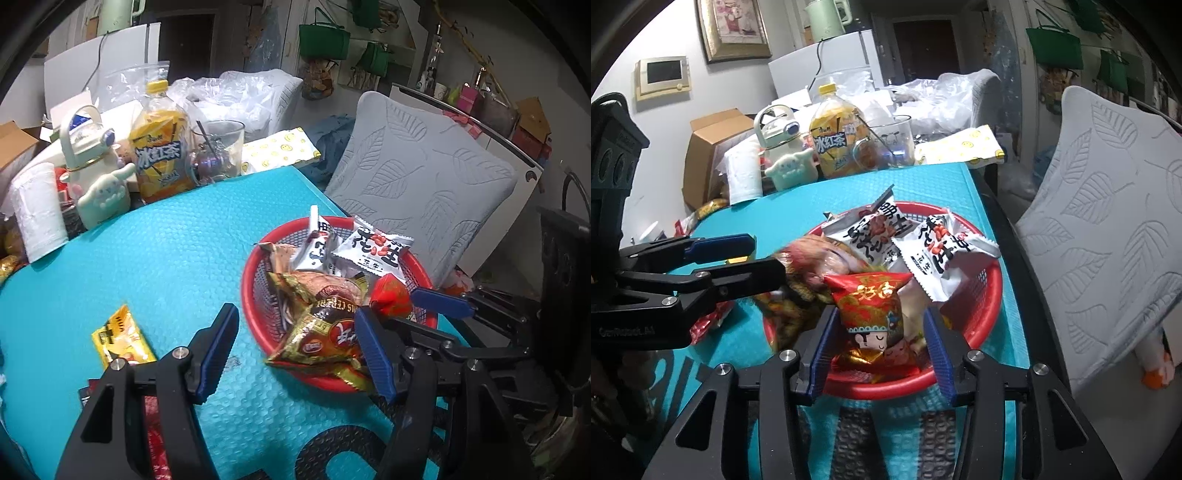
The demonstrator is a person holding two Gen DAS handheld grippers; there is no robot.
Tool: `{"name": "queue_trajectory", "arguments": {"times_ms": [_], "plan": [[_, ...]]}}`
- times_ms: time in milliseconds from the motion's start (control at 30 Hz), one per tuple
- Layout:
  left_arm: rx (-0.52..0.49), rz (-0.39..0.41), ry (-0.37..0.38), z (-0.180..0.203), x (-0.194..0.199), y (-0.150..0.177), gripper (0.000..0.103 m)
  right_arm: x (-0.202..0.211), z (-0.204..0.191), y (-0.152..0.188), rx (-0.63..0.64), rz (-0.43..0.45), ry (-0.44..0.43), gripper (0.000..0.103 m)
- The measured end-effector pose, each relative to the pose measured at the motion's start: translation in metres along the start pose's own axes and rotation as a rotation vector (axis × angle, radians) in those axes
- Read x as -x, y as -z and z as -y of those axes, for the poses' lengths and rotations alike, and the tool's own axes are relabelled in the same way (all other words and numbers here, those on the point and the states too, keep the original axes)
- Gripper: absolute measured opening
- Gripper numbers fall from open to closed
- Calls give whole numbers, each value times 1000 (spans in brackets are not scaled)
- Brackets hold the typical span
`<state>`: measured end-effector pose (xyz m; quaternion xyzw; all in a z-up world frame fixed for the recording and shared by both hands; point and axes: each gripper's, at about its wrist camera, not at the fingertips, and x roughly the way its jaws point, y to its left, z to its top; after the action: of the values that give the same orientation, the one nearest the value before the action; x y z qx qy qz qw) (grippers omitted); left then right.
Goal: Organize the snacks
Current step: 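Lower both packets into the basket and open both tools, then move both tools back toward the red bag and yellow packet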
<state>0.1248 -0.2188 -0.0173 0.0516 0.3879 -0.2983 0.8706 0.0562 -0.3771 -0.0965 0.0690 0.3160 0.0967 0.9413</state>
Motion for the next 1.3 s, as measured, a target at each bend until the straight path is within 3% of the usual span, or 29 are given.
{"name": "queue_trajectory", "arguments": {"times_ms": [533, 900, 1300], "plan": [[19, 82, -53, -13, 62, 14, 64, 40, -38, -10, 44, 84, 7, 46], [33, 142, -105, -23, 117, 34, 64, 76, -86, -11, 130, 164, -47, 47], [81, 171, -193, -42, 164, 67, 64, 94, -139, 0, 221, 196, -131, 55]]}}
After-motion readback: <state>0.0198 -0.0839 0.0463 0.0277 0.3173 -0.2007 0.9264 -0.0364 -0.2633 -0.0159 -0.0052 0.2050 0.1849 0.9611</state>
